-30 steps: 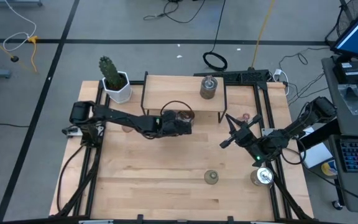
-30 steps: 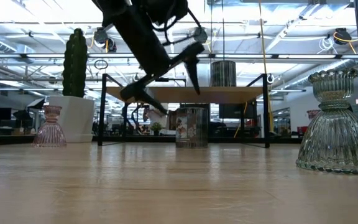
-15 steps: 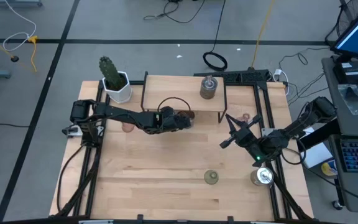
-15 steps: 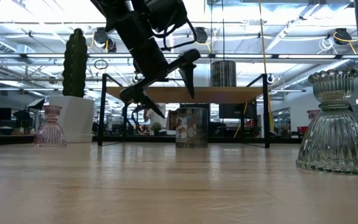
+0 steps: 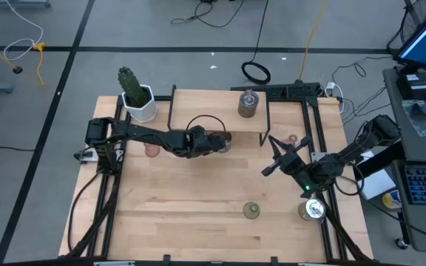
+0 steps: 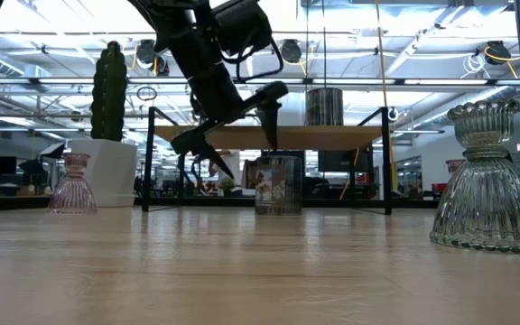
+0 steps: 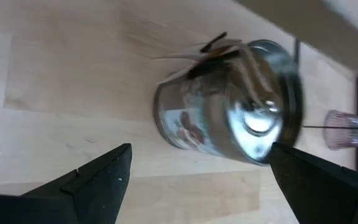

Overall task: Pick & Place candle stick holders
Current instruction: Put the top brown scented candle on the shelf

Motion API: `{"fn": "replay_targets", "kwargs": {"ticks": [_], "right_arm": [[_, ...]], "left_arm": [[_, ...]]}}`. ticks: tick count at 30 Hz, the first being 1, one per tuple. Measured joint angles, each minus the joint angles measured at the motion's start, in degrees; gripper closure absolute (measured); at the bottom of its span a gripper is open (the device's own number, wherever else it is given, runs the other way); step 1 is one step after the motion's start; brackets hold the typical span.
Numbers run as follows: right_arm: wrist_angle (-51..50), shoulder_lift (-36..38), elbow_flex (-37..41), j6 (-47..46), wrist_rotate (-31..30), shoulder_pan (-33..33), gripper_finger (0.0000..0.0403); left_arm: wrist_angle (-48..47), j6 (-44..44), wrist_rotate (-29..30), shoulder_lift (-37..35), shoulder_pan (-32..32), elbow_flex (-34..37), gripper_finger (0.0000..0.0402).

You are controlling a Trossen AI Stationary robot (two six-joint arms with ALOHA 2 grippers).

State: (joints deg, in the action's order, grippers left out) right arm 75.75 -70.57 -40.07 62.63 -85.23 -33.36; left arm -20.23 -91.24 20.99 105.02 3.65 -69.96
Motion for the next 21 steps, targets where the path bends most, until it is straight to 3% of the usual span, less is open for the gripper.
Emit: {"fn": "replay_targets", "kwargs": {"ticks": [13, 21], "right_arm": [[0.0, 0.0, 0.0, 0.0, 0.0, 0.0, 0.0403], [0.0, 0.0, 0.0, 0.0, 0.0, 0.0, 0.0403]], "left_arm": [[-0.7, -0.3, -1.2, 0.9, 1.1, 0.0, 0.0026], [-0.6, -0.1, -1.0, 0.8, 1.2, 0.0, 0.0094]]}}
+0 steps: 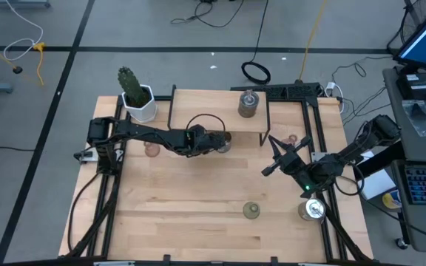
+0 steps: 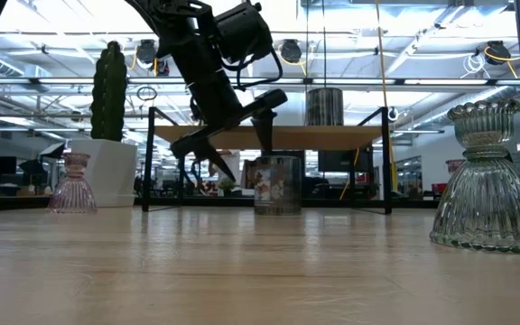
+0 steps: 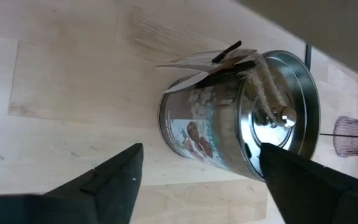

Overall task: Pick & Place candle stick holders
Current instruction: Put the top brown scented candle on the shelf

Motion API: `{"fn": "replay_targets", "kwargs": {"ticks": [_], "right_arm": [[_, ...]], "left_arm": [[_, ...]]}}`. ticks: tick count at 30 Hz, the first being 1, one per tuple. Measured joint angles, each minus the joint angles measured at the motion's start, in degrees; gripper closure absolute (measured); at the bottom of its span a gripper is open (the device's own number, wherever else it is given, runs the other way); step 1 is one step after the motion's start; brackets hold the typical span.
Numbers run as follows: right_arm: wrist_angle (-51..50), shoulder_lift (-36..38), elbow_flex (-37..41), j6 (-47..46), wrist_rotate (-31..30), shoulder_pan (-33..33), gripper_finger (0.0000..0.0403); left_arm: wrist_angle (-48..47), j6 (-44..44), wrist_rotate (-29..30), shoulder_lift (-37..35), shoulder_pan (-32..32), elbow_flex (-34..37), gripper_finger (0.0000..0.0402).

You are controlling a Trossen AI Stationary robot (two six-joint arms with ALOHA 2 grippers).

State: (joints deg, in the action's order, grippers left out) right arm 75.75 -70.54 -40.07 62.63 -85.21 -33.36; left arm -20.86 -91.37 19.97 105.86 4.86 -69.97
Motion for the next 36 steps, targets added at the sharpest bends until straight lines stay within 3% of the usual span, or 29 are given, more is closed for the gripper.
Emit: {"fn": "replay_targets", "kwargs": {"ticks": [12, 26, 36], "right_arm": [[0.0, 0.0, 0.0, 0.0, 0.0, 0.0, 0.0403], [0.0, 0.0, 0.0, 0.0, 0.0, 0.0, 0.0403], [0.0, 0.0, 0.0, 0.0, 0.0, 0.0, 0.0403]], "left_arm": [[1.4, 0.2, 0.0, 0.0, 0.0, 0.0, 0.0168], [4.6, 1.7, -0.2, 0.0, 0.0, 0.0, 0.0298], [5.2, 3.1, -0.2, -0.1, 0.0, 0.0, 0.0368]]}}
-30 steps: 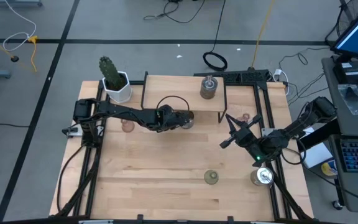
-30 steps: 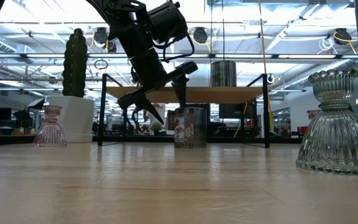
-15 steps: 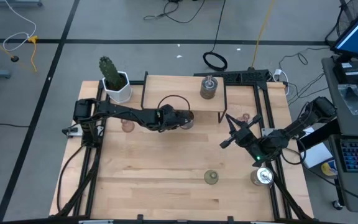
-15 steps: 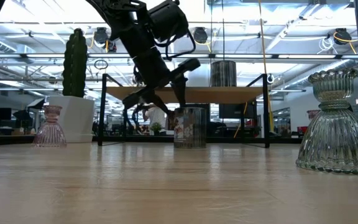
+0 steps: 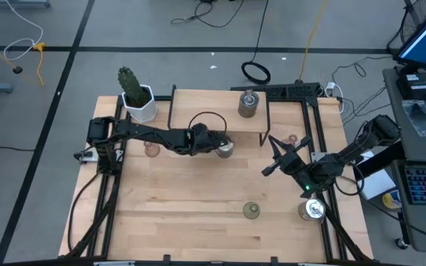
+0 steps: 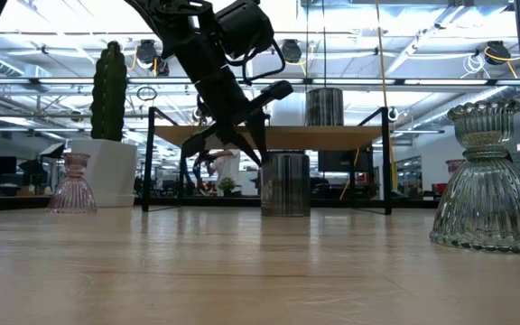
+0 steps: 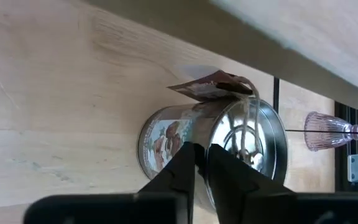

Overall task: Pick & Place candle stick holders
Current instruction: Put the top brown scented candle on the shelf

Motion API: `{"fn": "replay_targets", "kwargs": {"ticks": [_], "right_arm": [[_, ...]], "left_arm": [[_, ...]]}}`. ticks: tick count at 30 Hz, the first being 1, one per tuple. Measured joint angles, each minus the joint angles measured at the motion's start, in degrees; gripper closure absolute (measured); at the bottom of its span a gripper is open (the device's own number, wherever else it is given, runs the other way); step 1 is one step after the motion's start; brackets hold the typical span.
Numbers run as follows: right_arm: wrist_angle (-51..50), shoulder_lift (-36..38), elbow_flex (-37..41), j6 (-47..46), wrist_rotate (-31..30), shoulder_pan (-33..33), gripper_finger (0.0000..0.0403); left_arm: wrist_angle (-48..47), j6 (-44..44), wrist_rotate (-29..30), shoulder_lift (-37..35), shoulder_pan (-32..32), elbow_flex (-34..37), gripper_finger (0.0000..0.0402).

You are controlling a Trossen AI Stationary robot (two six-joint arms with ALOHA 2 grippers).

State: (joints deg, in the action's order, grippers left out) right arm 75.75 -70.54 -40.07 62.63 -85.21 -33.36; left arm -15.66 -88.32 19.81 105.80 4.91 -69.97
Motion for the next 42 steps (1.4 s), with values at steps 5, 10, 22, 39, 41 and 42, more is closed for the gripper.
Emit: {"fn": "replay_targets", "kwargs": {"ticks": [5, 10, 22, 39, 41, 42], "right_arm": [[0.0, 0.0, 0.0, 0.0, 0.0, 0.0, 0.0403], [0.0, 0.0, 0.0, 0.0, 0.0, 0.0, 0.0403], [0.0, 0.0, 0.0, 1.1, 0.0, 0.0, 0.0403], [0.0, 0.0, 0.0, -1.0, 0.4, 0.0, 0.0403], [0.0, 0.0, 0.0, -1.8, 1.2, 0.0, 0.0403], [0.0, 0.0, 0.0, -1.8, 1.6, 0.0, 0.0403]], "left_arm": [[2.1, 2.6, -0.7, 0.2, 0.0, 0.0, 0.0396], [2.0, 2.9, -1.6, 0.1, 0.5, 0.0, 0.0394], [2.7, 6.1, -5.0, 0.1, 0.6, 0.0, 0.0399], [1.0, 10.7, -10.9, -7.4, -4.7, 0.0, 0.0401], [0.9, 10.9, -10.8, -9.2, -5.4, 0.0, 0.0401], [0.8, 11.3, -10.9, -10.0, -5.8, 0.0, 0.0401]]}}
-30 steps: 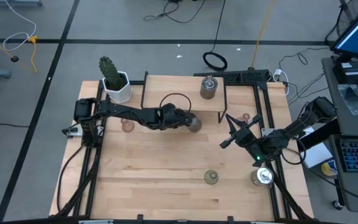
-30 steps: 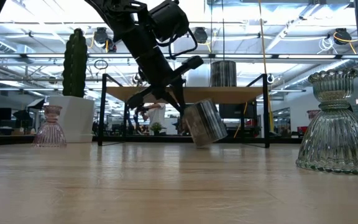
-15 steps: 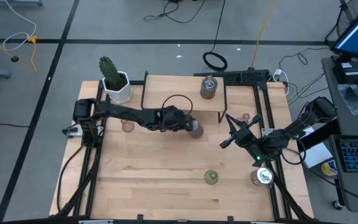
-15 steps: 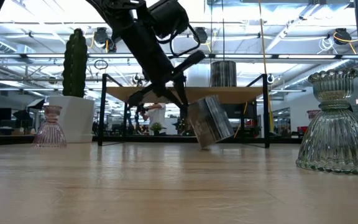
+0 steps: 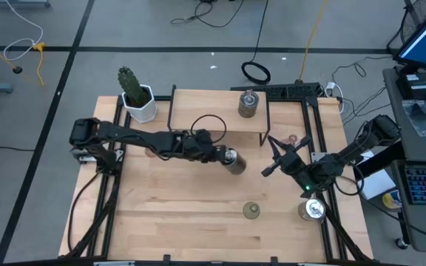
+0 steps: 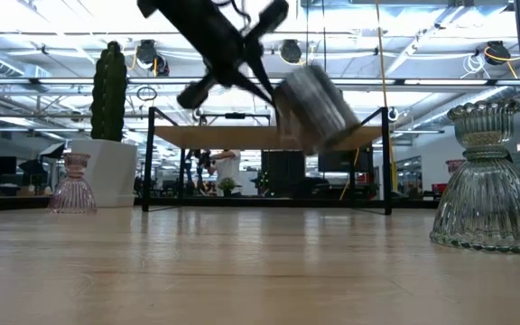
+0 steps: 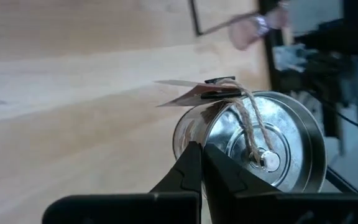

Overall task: Pick & Place candle stick holders
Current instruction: Put the top brown scented candle on the shelf

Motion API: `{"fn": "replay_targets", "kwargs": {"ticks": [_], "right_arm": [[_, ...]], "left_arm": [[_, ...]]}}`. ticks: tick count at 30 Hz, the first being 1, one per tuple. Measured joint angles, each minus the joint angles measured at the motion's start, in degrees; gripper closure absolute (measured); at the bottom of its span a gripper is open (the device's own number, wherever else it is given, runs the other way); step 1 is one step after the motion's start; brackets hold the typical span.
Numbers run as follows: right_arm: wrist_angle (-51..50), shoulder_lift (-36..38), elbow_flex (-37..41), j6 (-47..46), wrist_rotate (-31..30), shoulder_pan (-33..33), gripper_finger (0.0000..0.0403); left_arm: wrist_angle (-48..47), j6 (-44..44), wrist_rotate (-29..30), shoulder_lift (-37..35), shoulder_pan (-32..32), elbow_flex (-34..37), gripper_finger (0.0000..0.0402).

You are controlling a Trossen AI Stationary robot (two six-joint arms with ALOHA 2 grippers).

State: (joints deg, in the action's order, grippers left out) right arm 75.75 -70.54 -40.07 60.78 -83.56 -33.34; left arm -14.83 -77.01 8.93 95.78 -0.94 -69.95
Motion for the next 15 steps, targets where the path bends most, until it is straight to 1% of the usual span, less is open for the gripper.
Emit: {"fn": "replay_targets", "kwargs": {"ticks": [6, 9, 15], "right_arm": [[-1.0, 0.0, 0.0, -0.9, 5.8, 0.0, 0.0403], [-2.5, 0.0, 0.0, -2.9, 5.9, 0.0, 0.0403], [-4.2, 0.0, 0.0, -2.8, 5.8, 0.0, 0.0392]], "left_arm": [[0.0, 0.1, 0.8, -4.0, -1.7, 0.0, 0.0401], [0.0, 0.5, 1.8, -5.9, -2.2, 0.0, 0.0401], [-0.1, 2.6, 3.6, -9.8, -2.3, 0.0, 0.0401]]}}
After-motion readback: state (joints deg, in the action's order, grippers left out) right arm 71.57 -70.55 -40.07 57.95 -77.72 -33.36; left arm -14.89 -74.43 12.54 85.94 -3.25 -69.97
